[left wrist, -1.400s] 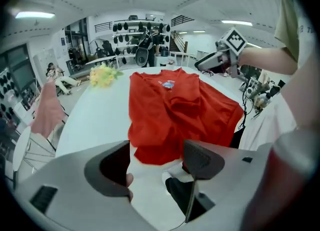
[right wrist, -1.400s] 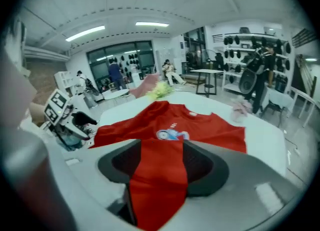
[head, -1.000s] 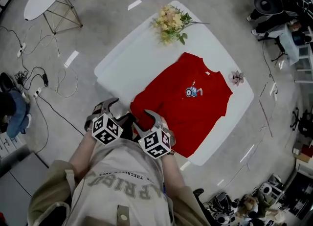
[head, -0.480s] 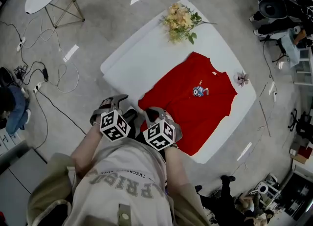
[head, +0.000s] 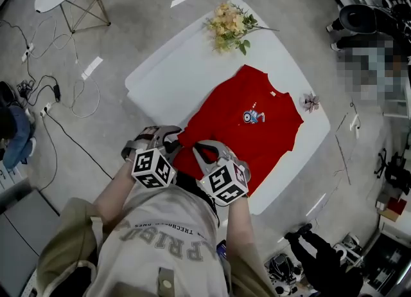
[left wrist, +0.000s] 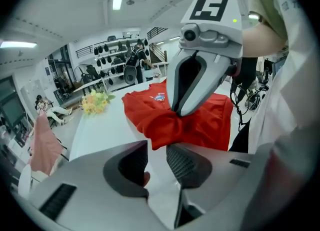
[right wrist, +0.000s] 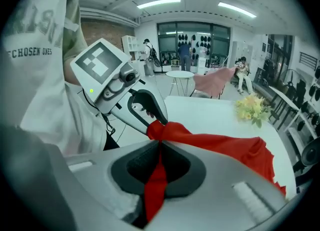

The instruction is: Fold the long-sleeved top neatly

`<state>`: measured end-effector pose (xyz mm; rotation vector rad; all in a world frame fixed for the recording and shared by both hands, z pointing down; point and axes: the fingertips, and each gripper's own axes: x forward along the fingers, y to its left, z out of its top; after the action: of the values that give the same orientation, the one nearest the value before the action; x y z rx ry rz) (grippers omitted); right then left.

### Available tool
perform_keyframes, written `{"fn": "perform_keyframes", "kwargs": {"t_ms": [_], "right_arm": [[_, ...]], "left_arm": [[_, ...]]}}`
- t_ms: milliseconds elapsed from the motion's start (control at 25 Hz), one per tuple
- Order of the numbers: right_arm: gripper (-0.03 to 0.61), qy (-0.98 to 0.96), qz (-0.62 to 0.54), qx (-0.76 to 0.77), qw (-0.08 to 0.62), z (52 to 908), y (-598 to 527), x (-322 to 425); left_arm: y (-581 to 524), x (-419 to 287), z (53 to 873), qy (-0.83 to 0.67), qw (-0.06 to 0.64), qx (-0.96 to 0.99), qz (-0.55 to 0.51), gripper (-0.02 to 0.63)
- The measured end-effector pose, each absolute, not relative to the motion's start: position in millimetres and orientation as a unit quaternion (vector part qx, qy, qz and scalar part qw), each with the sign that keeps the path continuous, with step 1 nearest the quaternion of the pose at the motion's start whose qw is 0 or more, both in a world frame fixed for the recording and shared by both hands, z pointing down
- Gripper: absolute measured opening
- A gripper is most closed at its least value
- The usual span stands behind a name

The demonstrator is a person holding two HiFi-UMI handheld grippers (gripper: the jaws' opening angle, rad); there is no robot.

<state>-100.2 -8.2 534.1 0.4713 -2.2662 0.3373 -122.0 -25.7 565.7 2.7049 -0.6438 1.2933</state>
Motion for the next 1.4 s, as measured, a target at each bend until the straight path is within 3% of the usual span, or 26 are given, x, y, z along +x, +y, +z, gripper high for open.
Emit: {"fn": "perform_keyframes", "kwargs": {"t_ms": [120,280,320,400,440,840,880,960,1400], "right_arm": [[0.015,-0.900,0.123,0.169,0.383,529.2,-3.9,-85.6],[0.018,-0.906,0.104,0.180,0.367,523.8,1.2,-63.6],[0.046,-0.909,0.107,0.176,0.362,522.8,6.7,-58.5],[0.230,-0.914,0.123,0.160,0.351,521.9,20.2,-50.0],[0.242,-0.917,0.128,0.155,0.346,521.5,25.4,-46.5],[0.231,-0.930,0.023,0.179,0.322,515.9,31.7,-59.3],[0.203,-0.930,0.010,0.184,0.318,511.8,27.8,-56.7],[0.050,-0.933,-0.009,0.192,0.303,498.5,19.6,-47.1],[0.032,-0.893,-0.132,0.190,0.387,462.7,22.5,67.7]], "left_arm": [[-20.9,-108.3,554.7,-0.229,0.036,0.883,0.409,0.045],[-12.6,-95.6,537.6,-0.255,0.077,0.879,0.395,0.024],[-10.8,-93.0,532.6,-0.265,0.089,0.876,0.393,0.023],[-8.6,-89.0,521.8,-0.290,0.110,0.868,0.389,0.023],[-8.3,-87.3,516.4,-0.303,0.120,0.863,0.385,0.023],[-4.2,-73.1,484.1,-0.431,0.183,0.816,0.338,0.023],[-4.9,-72.4,481.8,-0.440,0.181,0.813,0.335,0.023],[-6.5,-70.7,476.7,-0.451,0.176,0.809,0.332,0.023],[29.2,17.7,475.9,-0.347,0.152,0.852,0.363,0.023]]}}
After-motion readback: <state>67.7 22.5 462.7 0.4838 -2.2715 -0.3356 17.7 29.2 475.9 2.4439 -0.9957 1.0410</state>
